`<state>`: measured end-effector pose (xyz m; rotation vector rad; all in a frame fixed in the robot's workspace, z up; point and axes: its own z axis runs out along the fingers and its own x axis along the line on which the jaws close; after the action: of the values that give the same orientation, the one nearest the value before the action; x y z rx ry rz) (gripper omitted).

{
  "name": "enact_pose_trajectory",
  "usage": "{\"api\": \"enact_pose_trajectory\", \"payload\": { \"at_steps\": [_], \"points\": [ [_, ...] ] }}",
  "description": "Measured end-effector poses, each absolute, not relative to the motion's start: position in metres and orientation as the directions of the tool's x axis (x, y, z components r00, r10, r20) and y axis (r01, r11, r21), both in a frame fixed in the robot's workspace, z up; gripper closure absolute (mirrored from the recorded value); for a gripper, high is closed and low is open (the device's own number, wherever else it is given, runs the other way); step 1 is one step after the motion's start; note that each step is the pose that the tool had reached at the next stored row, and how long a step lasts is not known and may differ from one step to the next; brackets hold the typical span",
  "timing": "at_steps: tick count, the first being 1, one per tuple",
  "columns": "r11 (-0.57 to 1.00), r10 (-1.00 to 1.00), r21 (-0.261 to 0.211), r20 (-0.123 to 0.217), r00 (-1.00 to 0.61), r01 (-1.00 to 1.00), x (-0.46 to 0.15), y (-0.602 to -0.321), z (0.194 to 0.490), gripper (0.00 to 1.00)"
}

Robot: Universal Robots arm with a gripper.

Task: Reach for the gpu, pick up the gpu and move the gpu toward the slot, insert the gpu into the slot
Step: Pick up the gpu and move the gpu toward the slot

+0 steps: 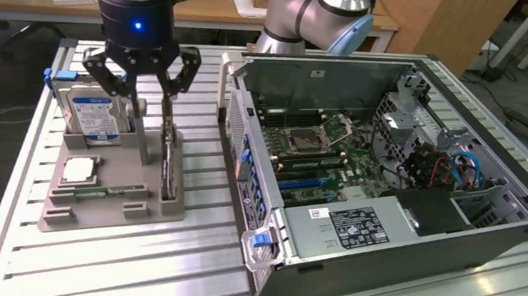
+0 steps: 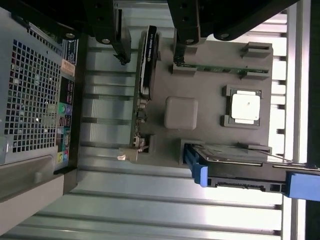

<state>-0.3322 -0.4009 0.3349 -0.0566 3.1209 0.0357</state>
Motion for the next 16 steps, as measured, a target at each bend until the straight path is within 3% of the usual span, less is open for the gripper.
{"api": "enact_pose_trajectory", "payload": {
  "at_steps": [16],
  "points": [
    [1.0, 0.008, 0.022, -0.022, -1.0, 0.007, -0.325, -0.403, 0.315, 0.53]
  ]
}}
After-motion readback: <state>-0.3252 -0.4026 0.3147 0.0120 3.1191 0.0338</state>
